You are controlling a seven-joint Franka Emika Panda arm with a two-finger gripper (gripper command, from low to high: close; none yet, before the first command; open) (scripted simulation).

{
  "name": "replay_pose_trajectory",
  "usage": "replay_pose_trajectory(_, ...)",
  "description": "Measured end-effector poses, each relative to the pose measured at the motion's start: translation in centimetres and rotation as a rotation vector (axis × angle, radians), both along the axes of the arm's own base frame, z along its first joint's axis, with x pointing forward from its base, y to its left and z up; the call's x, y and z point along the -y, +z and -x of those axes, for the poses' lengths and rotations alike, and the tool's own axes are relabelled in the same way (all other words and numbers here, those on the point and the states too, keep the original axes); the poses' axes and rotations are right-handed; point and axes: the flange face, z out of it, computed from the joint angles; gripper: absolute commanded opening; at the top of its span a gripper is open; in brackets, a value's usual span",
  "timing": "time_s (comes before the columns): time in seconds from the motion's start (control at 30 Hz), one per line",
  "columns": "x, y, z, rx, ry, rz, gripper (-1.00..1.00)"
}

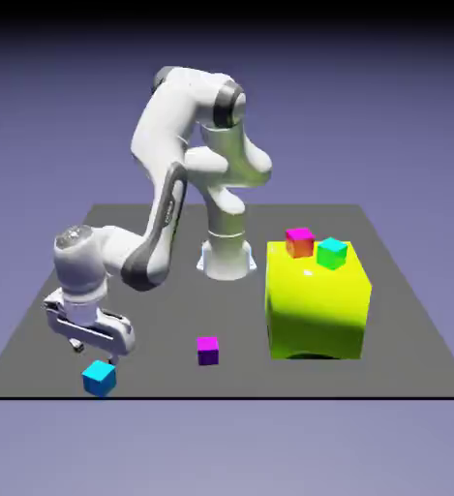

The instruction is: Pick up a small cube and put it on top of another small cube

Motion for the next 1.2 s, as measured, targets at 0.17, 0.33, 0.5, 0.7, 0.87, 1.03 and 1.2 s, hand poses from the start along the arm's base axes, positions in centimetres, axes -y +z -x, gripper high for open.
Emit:
replay_pose_trajectory(0.17, -0.1, -3.6, 0.2, 0.000, -0.001, -0.001, -1.00)
replay_pose_trajectory(0.33, -2.2, 4.3, -0.7, 0.006, 0.039, -0.020, -1.00)
replay_pose_trajectory(0.5, -14.7, 10.2, -2.9, 0.027, 0.281, -0.101, -1.00)
replay_pose_trajectory(0.7, -30.2, 17.3, -1.0, 0.031, 0.606, -0.149, -1.00)
replay_pose_trajectory(0.87, -40.3, 22.6, 4.3, 0.024, 0.861, -0.140, -1.00)
replay_pose_trajectory(1.03, -48.2, 26.9, 11.7, 0.011, 1.105, -0.086, -1.00)
replay_pose_trajectory(1.2, -53.0, 29.5, 19.2, -0.001, 1.303, -0.004, -1.00)
